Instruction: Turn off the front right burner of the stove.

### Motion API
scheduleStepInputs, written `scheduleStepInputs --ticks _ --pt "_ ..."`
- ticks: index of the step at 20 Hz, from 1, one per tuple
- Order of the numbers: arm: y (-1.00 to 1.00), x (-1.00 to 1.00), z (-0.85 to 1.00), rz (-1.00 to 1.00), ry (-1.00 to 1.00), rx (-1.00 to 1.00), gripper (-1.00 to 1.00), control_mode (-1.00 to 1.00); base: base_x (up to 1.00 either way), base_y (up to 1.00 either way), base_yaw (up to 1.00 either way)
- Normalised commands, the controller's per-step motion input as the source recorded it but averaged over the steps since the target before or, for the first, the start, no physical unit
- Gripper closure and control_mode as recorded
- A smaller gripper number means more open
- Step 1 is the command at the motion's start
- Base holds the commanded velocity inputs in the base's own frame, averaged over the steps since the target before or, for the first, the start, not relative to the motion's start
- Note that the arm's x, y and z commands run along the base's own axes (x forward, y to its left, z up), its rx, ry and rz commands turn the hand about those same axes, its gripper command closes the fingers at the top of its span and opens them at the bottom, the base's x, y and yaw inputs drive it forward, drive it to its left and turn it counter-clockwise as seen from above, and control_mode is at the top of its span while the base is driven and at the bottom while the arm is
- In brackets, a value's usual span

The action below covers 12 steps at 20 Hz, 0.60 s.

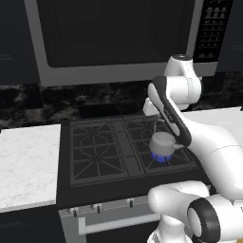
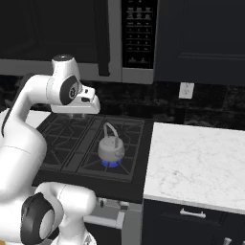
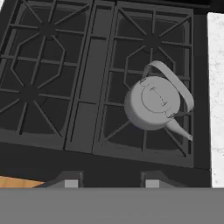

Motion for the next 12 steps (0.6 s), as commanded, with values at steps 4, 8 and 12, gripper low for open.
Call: scheduleStepInputs --ticks 4,8,12 --pt "-0.38 -0.3 -0.1 -0.01 0.0 0.04 -1.0 -1.0 0.0 0.0 0.0" --pt "-0.65 -0.45 -0.19 -0.09 0.0 0.1 -1.0 -1.0 0.0 0.0 0.0" --pt "-0.43 -0.17 -0.05 -0.07 0.0 0.07 -1.0 -1.0 0.0 0.0 0.0"
